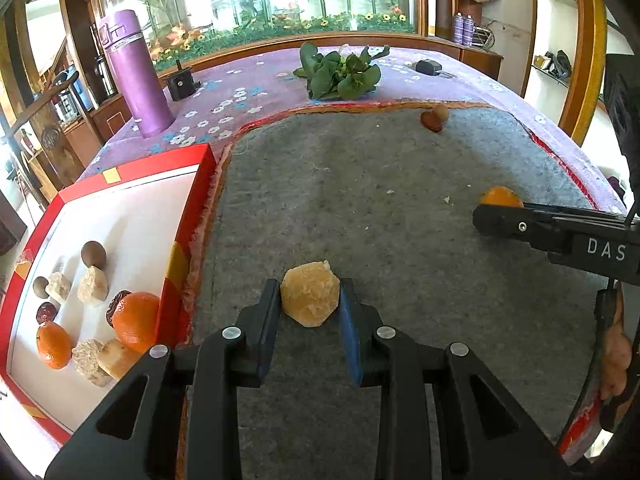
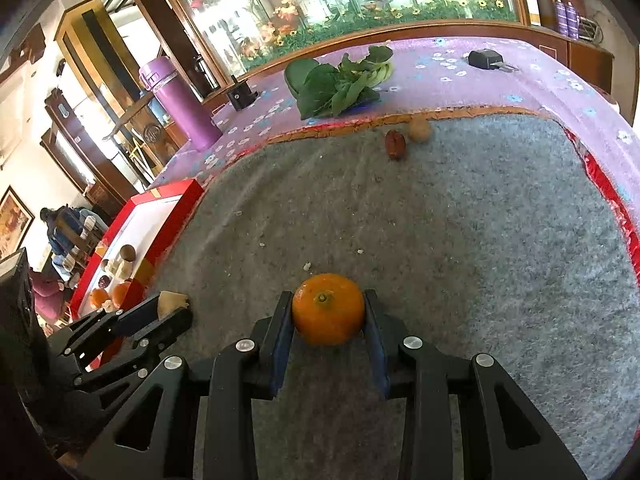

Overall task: Organize fruits
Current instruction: 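Carry the pale cube and orange into the white tray and open both grippers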

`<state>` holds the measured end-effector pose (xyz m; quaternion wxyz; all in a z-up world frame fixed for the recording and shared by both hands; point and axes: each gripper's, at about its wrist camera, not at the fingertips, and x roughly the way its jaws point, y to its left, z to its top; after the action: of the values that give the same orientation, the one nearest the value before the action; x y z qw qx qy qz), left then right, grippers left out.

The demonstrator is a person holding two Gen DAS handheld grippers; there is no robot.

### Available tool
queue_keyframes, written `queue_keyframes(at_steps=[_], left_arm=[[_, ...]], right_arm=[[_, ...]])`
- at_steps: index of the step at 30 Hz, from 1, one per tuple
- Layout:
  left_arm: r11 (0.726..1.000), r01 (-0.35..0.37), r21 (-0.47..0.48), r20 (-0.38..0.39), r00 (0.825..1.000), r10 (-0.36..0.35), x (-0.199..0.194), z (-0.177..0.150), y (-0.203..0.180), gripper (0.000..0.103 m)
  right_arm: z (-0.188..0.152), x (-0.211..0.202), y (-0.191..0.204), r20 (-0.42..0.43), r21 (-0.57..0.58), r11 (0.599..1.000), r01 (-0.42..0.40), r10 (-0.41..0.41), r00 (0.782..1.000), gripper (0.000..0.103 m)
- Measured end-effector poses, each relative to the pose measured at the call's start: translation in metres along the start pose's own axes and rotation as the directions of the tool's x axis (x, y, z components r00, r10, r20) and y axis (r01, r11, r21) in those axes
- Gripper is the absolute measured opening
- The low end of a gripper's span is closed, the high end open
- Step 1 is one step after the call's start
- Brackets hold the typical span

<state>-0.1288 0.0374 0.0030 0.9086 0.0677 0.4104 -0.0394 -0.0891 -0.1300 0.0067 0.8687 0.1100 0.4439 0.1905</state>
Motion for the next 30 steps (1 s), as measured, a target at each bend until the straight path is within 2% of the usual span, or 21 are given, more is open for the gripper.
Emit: queue_keyframes(at_steps=[14, 20, 25, 30], left_arm=[[1.000, 0.005, -0.008, 0.004, 1.000, -0.005, -0.001, 0.000, 0.001, 0.026], [0.999, 0.030, -0.024, 0.012, 0.999, -0.030, -0.002, 0.000, 0.005, 0.026], [0.999, 0.035, -0.029, 0.060, 0.998, -0.033, -0.010, -0.002, 0.006, 0.026], [0.996, 0.066, -0.059, 0.093, 0.994, -0.060, -0.018, 0.003, 0.018, 0.026]], right_arm=[[0.000, 0.000, -0.001, 0.003, 0.020, 0.999, -0.026, 0.026, 1.000, 0.035], [0.000, 0.000, -0.002, 0.003, 0.020, 0.999, -0.027, 0.027, 1.000, 0.035], [0.000, 0.000, -0.001, 0.006, 0.026, 0.999, -0.031, 0.031, 1.000, 0.034], [-0.001, -0.010, 0.006, 0.060, 0.007, 1.000, -0.011, 0.011, 0.998, 0.034]])
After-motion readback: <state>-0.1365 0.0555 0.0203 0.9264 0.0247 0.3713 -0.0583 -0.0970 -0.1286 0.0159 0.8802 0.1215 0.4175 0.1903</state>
